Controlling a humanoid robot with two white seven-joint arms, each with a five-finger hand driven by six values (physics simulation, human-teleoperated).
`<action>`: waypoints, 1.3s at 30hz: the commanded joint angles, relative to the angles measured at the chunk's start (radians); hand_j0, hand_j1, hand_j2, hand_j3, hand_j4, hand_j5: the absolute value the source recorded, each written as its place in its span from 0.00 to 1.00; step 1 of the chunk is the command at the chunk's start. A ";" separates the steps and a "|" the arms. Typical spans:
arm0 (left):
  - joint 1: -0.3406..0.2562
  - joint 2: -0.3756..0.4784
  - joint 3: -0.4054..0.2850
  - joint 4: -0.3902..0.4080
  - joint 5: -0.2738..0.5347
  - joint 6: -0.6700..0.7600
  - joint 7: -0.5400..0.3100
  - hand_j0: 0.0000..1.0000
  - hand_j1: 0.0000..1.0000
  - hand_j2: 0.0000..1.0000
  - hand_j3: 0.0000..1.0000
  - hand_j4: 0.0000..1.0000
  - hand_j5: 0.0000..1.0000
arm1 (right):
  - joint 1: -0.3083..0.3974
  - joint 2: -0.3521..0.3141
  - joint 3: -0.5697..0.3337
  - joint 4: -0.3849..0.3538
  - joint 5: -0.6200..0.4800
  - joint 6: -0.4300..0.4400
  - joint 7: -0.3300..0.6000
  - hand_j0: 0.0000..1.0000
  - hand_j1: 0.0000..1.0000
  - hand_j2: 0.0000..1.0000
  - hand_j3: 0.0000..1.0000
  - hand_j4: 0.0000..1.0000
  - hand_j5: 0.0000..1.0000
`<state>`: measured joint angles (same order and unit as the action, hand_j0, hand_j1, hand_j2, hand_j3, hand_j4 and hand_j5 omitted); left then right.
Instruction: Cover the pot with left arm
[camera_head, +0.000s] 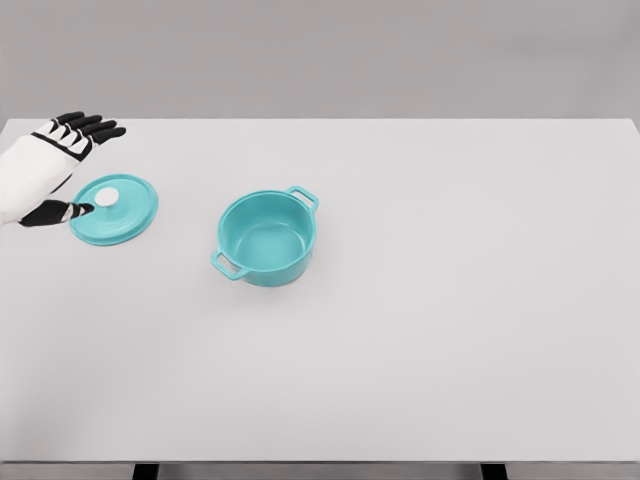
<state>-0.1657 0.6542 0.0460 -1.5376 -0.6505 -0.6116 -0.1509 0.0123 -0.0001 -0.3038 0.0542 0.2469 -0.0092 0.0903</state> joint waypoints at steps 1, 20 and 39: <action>0.000 0.001 0.000 -0.004 0.008 0.001 0.001 1.00 1.00 1.00 1.00 1.00 1.00 | 0.000 0.000 0.000 0.000 0.000 0.000 0.000 1.00 1.00 1.00 1.00 1.00 1.00; -0.230 0.081 -0.259 0.277 0.084 0.001 -0.127 0.76 0.76 0.76 0.76 0.76 0.76 | 0.000 0.000 0.000 0.001 0.000 0.000 0.000 1.00 1.00 1.00 1.00 1.00 1.00; -0.333 0.094 -0.388 0.453 0.083 0.001 -0.127 0.74 0.74 0.74 0.74 0.74 0.74 | 0.000 0.000 0.000 0.001 0.000 0.000 0.000 1.00 1.00 1.00 1.00 1.00 1.00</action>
<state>-0.5077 0.7494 -0.3288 -1.1123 -0.5733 -0.6121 -0.2785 0.0123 -0.0001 -0.3038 0.0542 0.2469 -0.0092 0.0903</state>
